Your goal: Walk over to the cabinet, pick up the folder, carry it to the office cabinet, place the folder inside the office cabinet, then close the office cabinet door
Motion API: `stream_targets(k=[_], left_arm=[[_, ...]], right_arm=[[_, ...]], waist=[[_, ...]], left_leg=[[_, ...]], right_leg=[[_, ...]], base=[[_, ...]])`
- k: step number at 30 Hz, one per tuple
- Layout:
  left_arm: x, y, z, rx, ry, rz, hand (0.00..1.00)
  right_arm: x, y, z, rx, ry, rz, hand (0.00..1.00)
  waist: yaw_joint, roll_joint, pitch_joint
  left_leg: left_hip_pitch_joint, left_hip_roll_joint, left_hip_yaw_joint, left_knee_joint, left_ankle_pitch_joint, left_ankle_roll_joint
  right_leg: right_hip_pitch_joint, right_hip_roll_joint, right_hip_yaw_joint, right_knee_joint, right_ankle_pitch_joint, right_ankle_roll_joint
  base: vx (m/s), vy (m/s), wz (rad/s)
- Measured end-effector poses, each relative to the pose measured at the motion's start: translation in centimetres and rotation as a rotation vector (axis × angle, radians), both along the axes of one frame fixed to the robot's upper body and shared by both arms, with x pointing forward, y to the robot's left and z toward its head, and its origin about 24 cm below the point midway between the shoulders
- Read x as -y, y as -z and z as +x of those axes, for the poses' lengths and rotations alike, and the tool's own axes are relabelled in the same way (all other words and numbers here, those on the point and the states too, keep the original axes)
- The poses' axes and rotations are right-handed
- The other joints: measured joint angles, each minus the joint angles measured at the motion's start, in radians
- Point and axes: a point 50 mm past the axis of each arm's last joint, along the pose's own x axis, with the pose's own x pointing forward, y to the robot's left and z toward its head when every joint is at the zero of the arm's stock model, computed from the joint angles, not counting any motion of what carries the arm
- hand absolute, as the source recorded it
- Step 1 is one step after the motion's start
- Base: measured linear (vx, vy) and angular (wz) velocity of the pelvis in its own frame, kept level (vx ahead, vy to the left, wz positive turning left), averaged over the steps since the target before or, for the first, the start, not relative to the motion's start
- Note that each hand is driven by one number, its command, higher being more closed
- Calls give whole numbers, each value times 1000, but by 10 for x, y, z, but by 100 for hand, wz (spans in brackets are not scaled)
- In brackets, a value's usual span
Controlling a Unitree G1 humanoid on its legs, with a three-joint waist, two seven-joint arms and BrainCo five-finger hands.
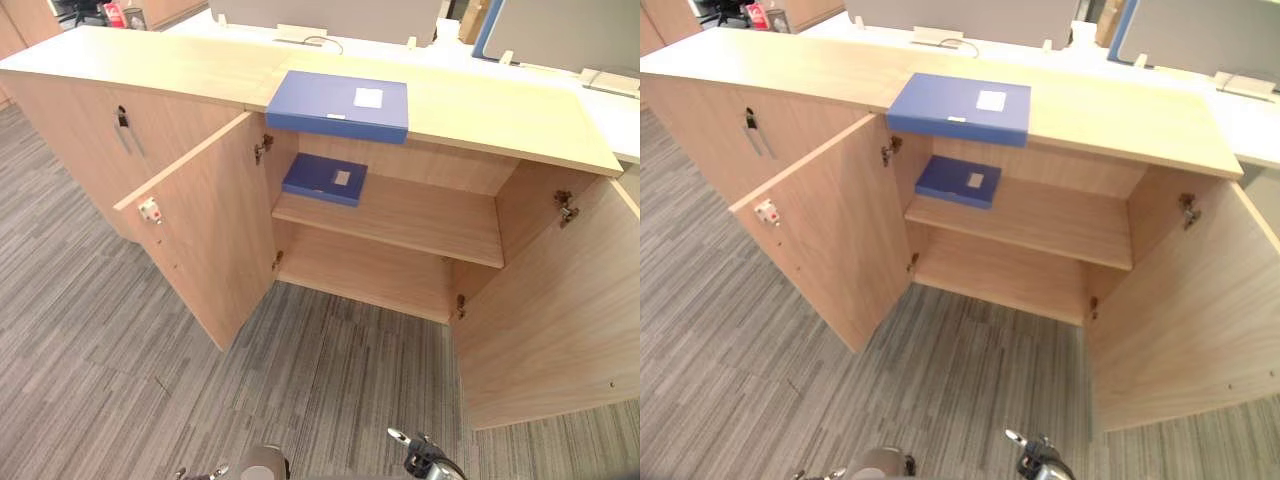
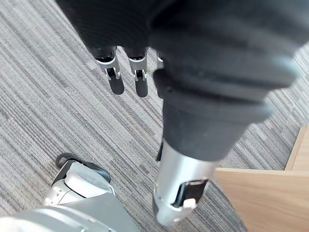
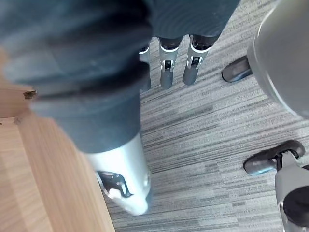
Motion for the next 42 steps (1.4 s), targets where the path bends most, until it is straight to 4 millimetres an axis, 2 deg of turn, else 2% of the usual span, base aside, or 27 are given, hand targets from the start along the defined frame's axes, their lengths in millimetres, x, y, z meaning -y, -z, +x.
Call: stream_targets(k=[2,3,6,7,8,10,12,15,16,17,18,21,23,26,28,29,30,32,34,35,36,37,38,39,40,41,42], left_arm=[[1,0,2,-2,28,4,0],[4,0,3,-4,50,3,0],[9,1,1,-9,61,-4,0],[7,1,-1,-13,70,1,0],[4,1,-3,-15,72,11,0],[4,0,-2,-8,72,16,0],[4,0,2,0,73,16,0],[2,-1,3,5,63,17,0],[1,-1,3,7,60,19,0],[-1,-1,3,6,53,21,0],[3,-1,3,10,54,14,0],[5,-2,5,21,72,15,0],[5,-1,2,19,73,5,0],[6,-1,0,25,71,-6,0],[5,-2,0,25,70,-6,0],[5,-2,0,27,71,-4,0],[5,-3,2,34,72,-1,0],[7,-4,3,47,54,-6,0],[7,-7,9,77,60,-1,0],[6,-11,20,114,94,17,0],[7,-13,26,132,115,25,0],[5,-16,36,150,170,48,0],[8,-17,40,154,204,55,0],[15,-15,36,134,251,53,0],[10,-16,38,136,262,67,0],[7,-16,40,133,270,78,0],[5,-16,43,138,270,82,0]], right_arm=[[2,1,-3,-22,-47,-20,0],[5,1,-3,-30,-92,-43,0],[18,-2,1,-20,-118,-88,0],[18,-2,1,-18,-120,-93,0],[18,-3,0,-15,-131,-99,0],[18,-3,0,-14,-149,-109,0],[18,-3,5,-8,-161,-114,0],[17,-4,5,-3,-151,-111,0],[17,-3,3,-9,-144,-110,0],[20,-2,-5,-16,-93,-102,0],[23,-1,-8,-19,-61,-101,0],[23,-2,-9,-11,-43,-98,0],[22,-1,-12,-16,-41,-98,0],[22,0,-19,-25,-15,-88,0],[22,2,-26,-38,11,-79,0],[22,2,-27,-39,12,-79,0],[21,1,-27,-30,15,-80,0],[22,0,-25,-23,21,-82,0],[22,0,-22,-14,16,-87,0],[22,-1,-19,-13,16,-89,0],[22,-1,-16,-9,16,-89,0],[21,-2,-10,-1,14,-91,0],[20,-3,-5,6,9,-92,0],[25,-5,-2,9,12,-110,0],[20,-4,0,8,11,-97,0],[17,-4,1,5,8,-87,0],[13,-4,5,10,6,-75,0]], waist=[[-2,3,-10],[-4,16,-13],[-4,36,-2],[-8,31,0],[-18,20,0],[-20,14,-2],[-24,19,13],[-36,16,36],[-38,9,42],[-39,-7,47],[-36,-1,48],[-29,8,43],[-31,12,34],[-35,24,18],[-36,27,4],[-35,27,4],[-34,28,5],[-31,39,4],[-23,41,13],[-12,43,21],[-9,38,28],[-1,39,45],[1,42,50],[0,84,27],[4,67,33],[-1,50,30],[-23,20,23]], left_leg=[[41,-27,13,-87,36,12],[77,-35,23,-141,53,21],[196,-59,53,-259,102,32],[212,-71,64,-273,102,33],[237,-98,78,-305,110,45],[248,-109,85,-335,114,57],[237,-85,77,-342,106,77],[231,-38,34,-335,91,54],[232,-39,17,-332,88,48],[240,-44,-23,-331,85,37],[249,-40,-54,-333,85,38],[247,2,-78,-336,80,15],[246,49,-81,-319,55,-9],[217,109,-84,-202,-16,-65],[155,141,-67,-24,-84,-139],[138,145,-62,37,-93,-151],[78,148,-64,199,-102,-165],[-7,153,-59,456,-80,-171],[-89,167,-28,654,-99,-132],[-136,168,-9,668,-114,-104],[-159,163,-2,648,-121,-95],[-196,158,9,558,-128,-80],[-209,155,3,429,-112,-76],[-191,146,-54,97,138,-67],[-183,112,-43,108,124,-70],[-164,87,-47,65,131,-65],[-129,25,-44,-41,180,-34]], right_leg=[[-30,-23,15,25,10,7],[-65,-37,23,85,10,8],[-220,-75,65,410,2,1],[-245,-95,55,472,-6,-7],[-276,-140,14,552,-20,-25],[-292,-153,-29,557,-44,-6],[-316,-75,-62,476,-99,-8],[-363,46,-93,393,-100,-27],[-363,56,-90,358,-95,-33],[-336,57,-106,332,-66,-105],[-327,61,-132,329,-82,-105],[-314,96,-178,319,-118,-141],[-274,139,-210,266,-124,-152],[-204,197,-241,196,-126,-168],[-140,226,-258,148,-124,-172],[-121,230,-258,136,-124,-172],[-85,233,-256,113,-124,-178],[-20,237,-238,77,-126,-188],[52,232,-196,40,-127,-188],[75,212,-173,35,-127,-188],[82,198,-164,36,-126,-188],[93,166,-145,48,-126,-185],[95,143,-138,65,-127,-173],[92,140,-103,76,-140,-113],[92,105,-83,74,-155,-90],[88,80,-64,71,-157,-88],[72,52,-29,58,-148,-92]], base=[[32,96,-49],[12,136,-72],[-12,112,-71],[-54,114,-47],[-54,91,-30],[-35,67,-30],[-3,-34,-26],[6,-143,14],[21,-214,67],[79,-216,68],[103,-258,73],[136,-239,34],[198,-223,21],[297,-165,24],[355,-67,21],[237,0,18],[281,22,6],[308,96,-19],[344,234,-42],[264,256,-39],[220,286,-51],[155,238,-51],[226,380,-68],[199,327,-54],[219,319,-33],[193,217,25],[160,190,36]])
